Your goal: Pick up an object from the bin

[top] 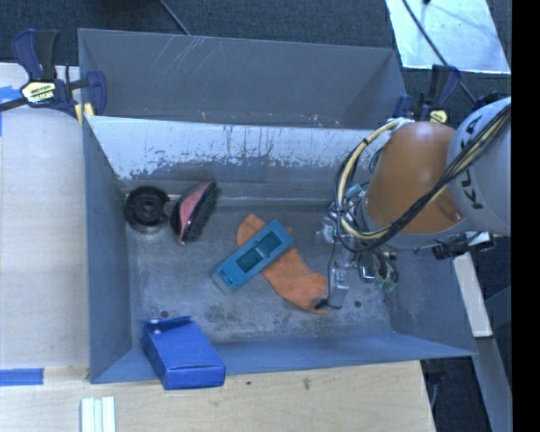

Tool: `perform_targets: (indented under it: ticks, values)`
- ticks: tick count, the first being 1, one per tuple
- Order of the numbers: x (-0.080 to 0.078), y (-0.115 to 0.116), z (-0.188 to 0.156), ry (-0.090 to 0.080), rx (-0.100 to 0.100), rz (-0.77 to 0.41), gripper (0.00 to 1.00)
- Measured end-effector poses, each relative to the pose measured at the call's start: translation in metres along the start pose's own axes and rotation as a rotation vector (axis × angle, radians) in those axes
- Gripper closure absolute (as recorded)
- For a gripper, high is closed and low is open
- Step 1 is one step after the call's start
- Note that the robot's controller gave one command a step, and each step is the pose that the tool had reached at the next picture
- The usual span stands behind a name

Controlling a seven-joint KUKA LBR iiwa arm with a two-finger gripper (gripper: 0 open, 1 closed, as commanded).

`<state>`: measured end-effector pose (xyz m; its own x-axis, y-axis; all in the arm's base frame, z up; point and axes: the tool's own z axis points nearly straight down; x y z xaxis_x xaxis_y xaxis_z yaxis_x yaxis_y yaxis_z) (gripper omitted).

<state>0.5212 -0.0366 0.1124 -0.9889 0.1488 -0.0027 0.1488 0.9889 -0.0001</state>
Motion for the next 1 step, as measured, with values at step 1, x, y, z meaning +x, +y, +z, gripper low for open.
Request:
perform_targets:
  ticks: [1]
  values:
    - [0.0203,-0.0019,0.0316,0.001,0.0,0.269,0.0]
